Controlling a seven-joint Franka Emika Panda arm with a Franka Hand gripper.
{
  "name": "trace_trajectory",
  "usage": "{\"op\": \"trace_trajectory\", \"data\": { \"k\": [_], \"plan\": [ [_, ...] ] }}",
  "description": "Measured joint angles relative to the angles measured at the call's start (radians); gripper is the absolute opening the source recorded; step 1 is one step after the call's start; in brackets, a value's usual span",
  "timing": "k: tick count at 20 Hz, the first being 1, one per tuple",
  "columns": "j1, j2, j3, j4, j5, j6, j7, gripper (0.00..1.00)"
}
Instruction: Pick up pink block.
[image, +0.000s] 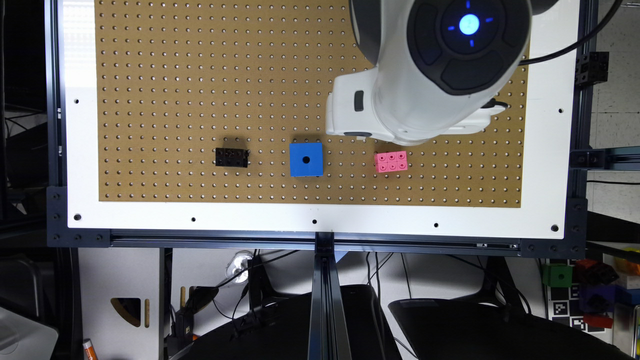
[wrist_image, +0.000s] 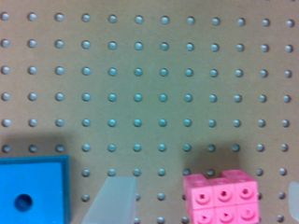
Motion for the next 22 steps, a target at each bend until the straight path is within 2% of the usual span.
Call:
{"op": "trace_trajectory", "data": {
  "k": [5, 7, 10, 11, 14, 22],
  "plan": [
    [0.000, 0.026, 0.012, 0.030, 0.0000, 0.000, 0.006, 1.00],
    [0.007, 0.044, 0.022, 0.055, -0.0020, -0.002, 0.023, 1.00],
    [0.013, 0.078, 0.036, 0.100, -0.0232, -0.014, 0.058, 1.00],
    [0.013, 0.087, 0.038, 0.111, -0.0267, -0.019, 0.061, 1.00],
    [0.012, 0.102, 0.037, 0.129, -0.0280, -0.028, 0.061, 1.00],
    [0.012, 0.163, 0.035, 0.133, -0.0387, -0.004, 0.061, 1.00]
  ]
}}
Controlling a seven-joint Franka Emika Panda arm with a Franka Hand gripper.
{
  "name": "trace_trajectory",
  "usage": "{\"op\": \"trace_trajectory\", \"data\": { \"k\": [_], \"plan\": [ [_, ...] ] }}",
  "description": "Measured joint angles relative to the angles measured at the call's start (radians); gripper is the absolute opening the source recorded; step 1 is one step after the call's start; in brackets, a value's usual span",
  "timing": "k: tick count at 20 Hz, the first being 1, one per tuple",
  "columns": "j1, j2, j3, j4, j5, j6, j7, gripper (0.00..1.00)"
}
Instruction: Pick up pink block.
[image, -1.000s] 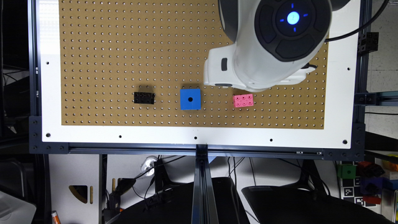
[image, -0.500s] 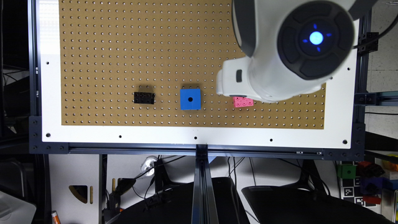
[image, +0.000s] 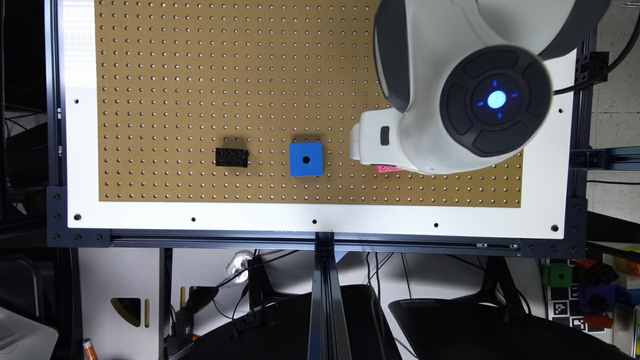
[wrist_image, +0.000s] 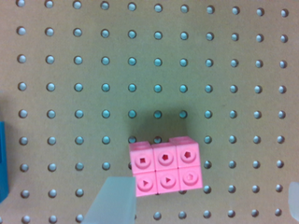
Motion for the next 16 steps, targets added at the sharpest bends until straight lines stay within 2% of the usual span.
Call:
{"op": "trace_trajectory", "data": {
  "k": [3, 5, 7, 8, 16],
  "plan": [
    [0.000, 0.013, -0.001, 0.003, -0.0012, 0.001, 0.000, 1.00],
    [0.000, 0.060, -0.004, 0.004, -0.0182, 0.040, 0.003, 1.00],
    [0.000, 0.101, -0.008, 0.007, -0.0309, 0.077, 0.004, 1.00],
    [0.000, 0.112, -0.010, 0.011, -0.0343, 0.086, 0.004, 1.00],
    [0.000, 0.123, -0.012, 0.035, -0.0361, 0.089, 0.004, 1.00]
  ]
}}
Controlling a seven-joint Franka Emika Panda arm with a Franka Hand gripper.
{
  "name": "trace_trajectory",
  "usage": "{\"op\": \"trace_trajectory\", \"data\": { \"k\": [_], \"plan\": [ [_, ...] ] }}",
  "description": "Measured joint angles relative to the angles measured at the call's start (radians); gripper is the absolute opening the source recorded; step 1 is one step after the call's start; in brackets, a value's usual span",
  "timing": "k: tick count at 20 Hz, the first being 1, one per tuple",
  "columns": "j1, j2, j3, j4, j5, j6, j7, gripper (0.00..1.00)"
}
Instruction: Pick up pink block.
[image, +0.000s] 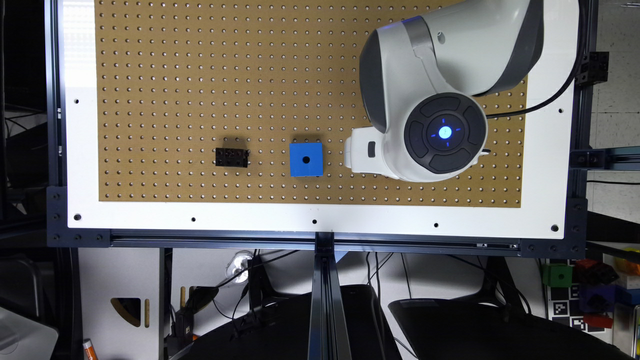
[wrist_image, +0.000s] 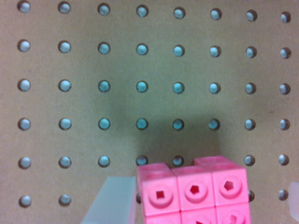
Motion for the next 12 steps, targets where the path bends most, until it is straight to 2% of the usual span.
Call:
{"op": "trace_trajectory", "data": {
  "k": [6, 11, 12],
  "plan": [
    [0.000, 0.006, -0.002, 0.004, -0.0006, 0.001, 0.000, 1.00],
    [0.000, 0.052, -0.005, 0.018, -0.0129, 0.022, 0.000, 1.00],
    [0.000, 0.069, -0.006, 0.034, -0.0182, 0.022, 0.000, 1.00]
  ]
}}
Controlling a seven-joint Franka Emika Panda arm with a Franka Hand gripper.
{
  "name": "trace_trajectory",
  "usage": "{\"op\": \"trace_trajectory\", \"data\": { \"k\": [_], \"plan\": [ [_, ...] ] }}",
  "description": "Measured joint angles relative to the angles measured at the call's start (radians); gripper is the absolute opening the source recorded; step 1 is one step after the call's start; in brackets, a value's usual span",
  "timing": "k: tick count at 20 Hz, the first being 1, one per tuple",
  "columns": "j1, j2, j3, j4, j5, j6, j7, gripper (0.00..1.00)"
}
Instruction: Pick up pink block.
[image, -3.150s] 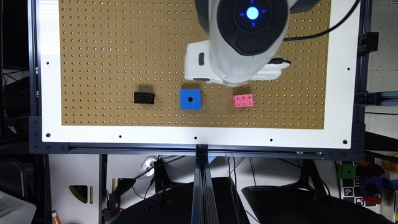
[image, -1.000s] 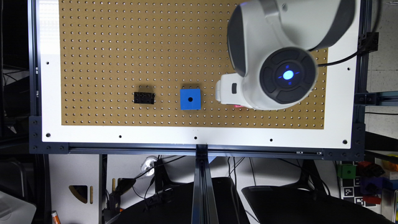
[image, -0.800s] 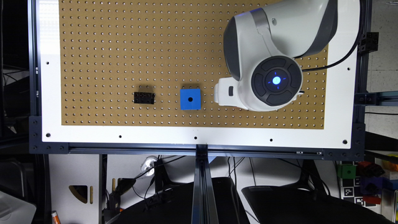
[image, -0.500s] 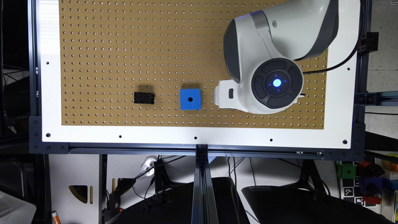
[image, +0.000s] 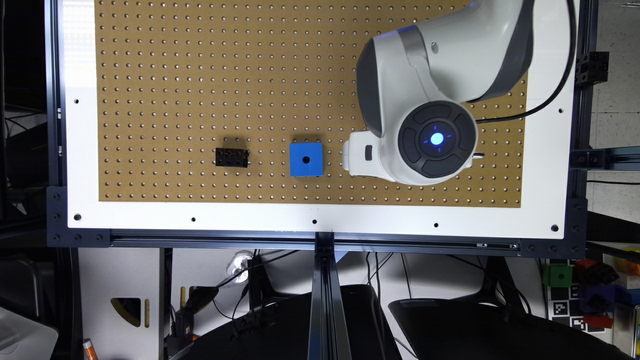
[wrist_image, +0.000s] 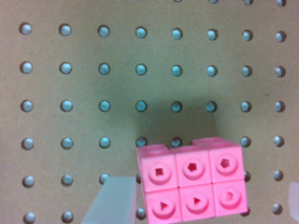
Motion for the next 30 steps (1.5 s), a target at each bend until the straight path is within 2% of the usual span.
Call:
{"op": "trace_trajectory", "data": {
  "k": [3, 8, 11, 17, 18, 24, 30],
  "plan": [
    [0.001, 0.013, -0.001, 0.016, -0.0014, -0.001, 0.000, 1.00],
    [0.005, 0.019, -0.005, 0.017, -0.0015, 0.000, 0.000, 1.00],
    [0.009, 0.045, -0.010, 0.018, -0.0042, 0.017, 0.000, 1.00],
    [0.009, 0.047, -0.011, 0.023, -0.0055, 0.019, 0.000, 1.00],
    [0.009, 0.049, -0.011, 0.023, -0.0068, 0.019, 0.000, 0.00],
    [0.008, 0.049, -0.011, 0.022, -0.0075, 0.018, 0.000, 0.00],
    [0.011, 0.045, -0.019, 0.022, -0.0135, 0.008, 0.000, 0.00]
  ]
}}
